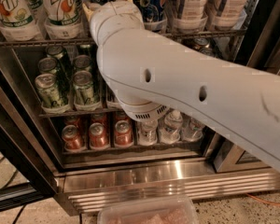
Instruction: Pick pepsi can from top shelf of fridge
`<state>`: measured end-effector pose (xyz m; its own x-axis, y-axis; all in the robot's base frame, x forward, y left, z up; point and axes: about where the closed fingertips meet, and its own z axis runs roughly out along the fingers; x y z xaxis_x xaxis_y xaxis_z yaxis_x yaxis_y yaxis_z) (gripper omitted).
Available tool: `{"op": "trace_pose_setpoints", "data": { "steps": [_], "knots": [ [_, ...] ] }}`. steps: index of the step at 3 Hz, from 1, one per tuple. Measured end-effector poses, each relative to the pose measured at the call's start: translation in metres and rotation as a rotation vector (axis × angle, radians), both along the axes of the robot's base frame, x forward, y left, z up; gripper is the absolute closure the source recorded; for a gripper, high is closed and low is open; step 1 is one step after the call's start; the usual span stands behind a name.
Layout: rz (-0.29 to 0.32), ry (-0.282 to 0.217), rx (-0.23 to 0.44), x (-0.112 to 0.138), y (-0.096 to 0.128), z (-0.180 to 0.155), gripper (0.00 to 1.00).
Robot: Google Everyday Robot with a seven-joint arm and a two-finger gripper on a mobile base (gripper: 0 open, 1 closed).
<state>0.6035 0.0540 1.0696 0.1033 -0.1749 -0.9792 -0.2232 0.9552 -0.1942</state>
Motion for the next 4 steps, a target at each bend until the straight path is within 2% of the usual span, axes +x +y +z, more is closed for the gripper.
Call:
{"op": "trace_pose_setpoints", "data": {
  "steps": [1, 3, 4],
  "knots": [
    [0.0, 0.0, 0.0, 0.0, 0.0, 0.0, 1.0],
    [0.01, -0.011, 0.022, -0.003, 0.002, 0.004, 1.0],
    [0.023, -0.013, 0.082, -0.007, -0.001, 0.012, 1.0]
  ]
}}
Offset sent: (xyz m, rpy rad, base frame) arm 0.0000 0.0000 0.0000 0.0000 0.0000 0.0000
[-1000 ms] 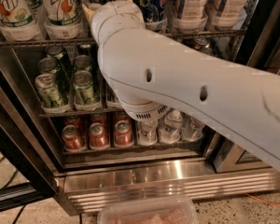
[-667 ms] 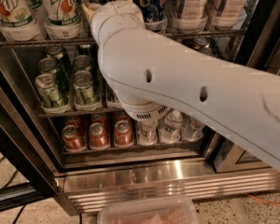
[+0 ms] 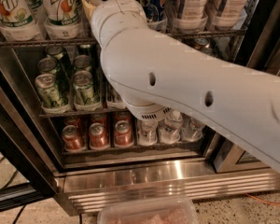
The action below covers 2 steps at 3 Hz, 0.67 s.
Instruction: Pick pepsi can from top shelf of fridge
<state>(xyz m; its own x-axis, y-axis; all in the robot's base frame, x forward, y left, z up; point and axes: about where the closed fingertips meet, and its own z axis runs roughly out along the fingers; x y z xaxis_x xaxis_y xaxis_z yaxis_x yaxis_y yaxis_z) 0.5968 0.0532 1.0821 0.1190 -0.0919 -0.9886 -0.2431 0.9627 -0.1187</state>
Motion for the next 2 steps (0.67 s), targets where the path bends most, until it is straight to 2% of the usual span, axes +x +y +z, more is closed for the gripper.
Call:
{"op": "trace_pose_setpoints", "data": {
  "steps": [2],
  "knots": [
    [0.028, 0.04, 0.149, -0.0083, -0.0093, 0.0158, 1.0]
  ]
}}
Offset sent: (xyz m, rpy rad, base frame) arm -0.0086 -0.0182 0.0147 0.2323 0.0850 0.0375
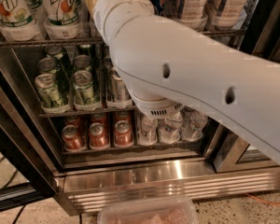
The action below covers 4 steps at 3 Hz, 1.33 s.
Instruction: Pick pepsi can from top shelf of fridge
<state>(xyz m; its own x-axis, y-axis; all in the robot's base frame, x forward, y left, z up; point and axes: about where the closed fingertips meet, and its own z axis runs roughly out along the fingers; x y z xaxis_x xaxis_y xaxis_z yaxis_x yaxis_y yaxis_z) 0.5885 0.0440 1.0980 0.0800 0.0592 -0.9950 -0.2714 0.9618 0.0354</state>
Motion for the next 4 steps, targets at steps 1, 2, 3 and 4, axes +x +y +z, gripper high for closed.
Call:
{"op": "trace_pose_setpoints", "data": {
  "steps": [1, 2, 3, 4],
  "knots": [
    [0.01, 0.018, 0.042, -0.009, -0.009, 0.01, 1.0],
    [0.044, 0.013, 0.07, -0.019, -0.01, 0.024, 1.0],
    [0.112, 0.048, 0.055, -0.028, -0.012, 0.023, 1.0],
    [0.159, 0.143, 0.001, -0.038, -0.038, -0.018, 1.0]
  ]
}}
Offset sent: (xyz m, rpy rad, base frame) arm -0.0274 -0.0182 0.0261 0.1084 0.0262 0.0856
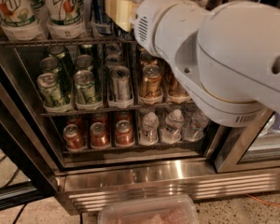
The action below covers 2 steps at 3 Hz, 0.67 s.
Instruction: Pick pepsi can from top shelf of fridge
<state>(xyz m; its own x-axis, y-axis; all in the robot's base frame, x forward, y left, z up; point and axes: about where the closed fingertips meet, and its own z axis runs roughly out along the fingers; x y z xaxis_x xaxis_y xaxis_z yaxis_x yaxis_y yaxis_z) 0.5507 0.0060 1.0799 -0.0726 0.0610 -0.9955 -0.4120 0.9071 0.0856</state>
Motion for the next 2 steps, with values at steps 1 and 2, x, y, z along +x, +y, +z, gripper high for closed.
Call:
{"op": "trace_pose_setpoints", "data": {
  "steps": [1, 2],
  "knots": [
    [0.0, 0.0, 0.0, -0.002, 0.0, 0.0, 1.0],
    [0.016, 0.068, -0.042, -0.008, -0.029, -0.04, 1.0]
  ]
}}
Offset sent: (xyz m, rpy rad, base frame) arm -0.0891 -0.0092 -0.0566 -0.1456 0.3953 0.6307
